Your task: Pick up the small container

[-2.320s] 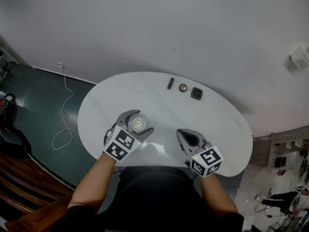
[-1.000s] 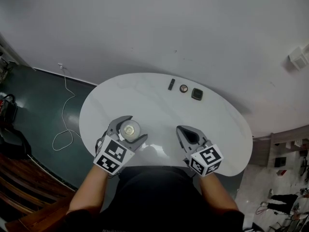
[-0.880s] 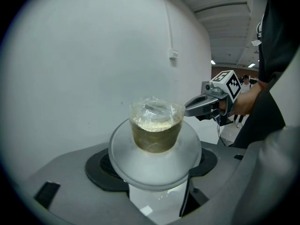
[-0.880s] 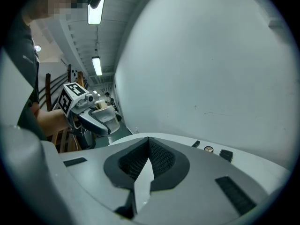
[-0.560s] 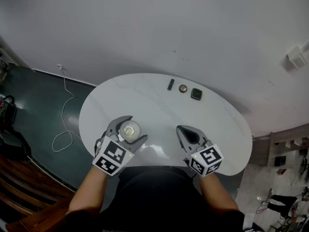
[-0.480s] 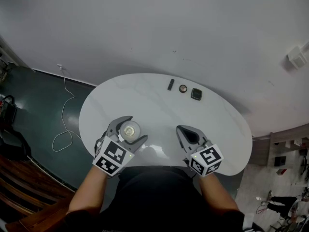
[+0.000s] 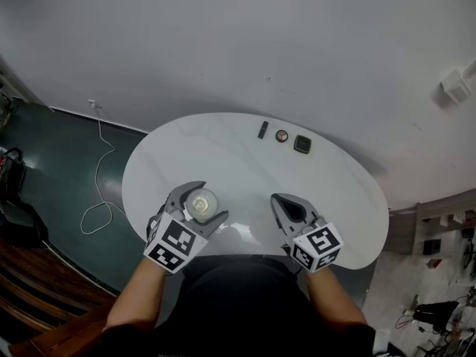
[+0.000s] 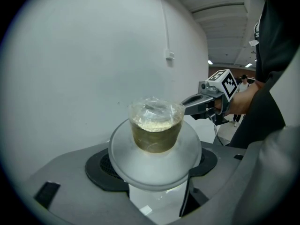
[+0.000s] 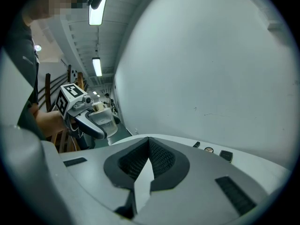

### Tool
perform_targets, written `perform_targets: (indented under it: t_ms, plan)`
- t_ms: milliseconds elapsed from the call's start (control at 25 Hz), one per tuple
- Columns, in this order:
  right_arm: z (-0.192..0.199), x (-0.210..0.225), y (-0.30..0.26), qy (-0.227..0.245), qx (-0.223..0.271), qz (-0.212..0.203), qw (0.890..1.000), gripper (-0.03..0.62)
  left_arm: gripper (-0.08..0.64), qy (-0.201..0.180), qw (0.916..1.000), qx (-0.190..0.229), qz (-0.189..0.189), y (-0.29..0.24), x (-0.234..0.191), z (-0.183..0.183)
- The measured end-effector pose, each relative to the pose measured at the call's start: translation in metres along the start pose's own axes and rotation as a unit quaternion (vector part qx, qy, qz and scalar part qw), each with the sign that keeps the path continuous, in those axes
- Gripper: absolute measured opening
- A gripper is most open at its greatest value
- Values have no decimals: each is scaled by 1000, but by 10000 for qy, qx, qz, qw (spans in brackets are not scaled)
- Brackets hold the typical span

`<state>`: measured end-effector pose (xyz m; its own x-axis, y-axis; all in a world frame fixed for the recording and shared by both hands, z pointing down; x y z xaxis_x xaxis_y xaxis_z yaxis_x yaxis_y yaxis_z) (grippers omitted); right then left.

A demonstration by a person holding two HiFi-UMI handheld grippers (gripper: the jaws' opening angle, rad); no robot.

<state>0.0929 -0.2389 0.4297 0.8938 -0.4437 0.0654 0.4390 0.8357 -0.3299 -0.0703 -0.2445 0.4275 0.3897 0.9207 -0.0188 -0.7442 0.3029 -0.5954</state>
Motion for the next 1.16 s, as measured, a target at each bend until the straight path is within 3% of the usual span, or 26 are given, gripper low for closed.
perform_targets:
  t_ms: [1160]
  plan:
    - [2, -5, 1, -17, -17, -2, 10000, -6, 344, -16, 10000, -22, -10, -1, 1, 5]
Point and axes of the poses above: the fingertips, and each gripper's own axes: y backward along the fingers, x to its right, z out of its underside, the point moved 3 cm from there along y, backward along the fingers, and after that the axes turned 12 degrees about z, right-handed, at the moved point
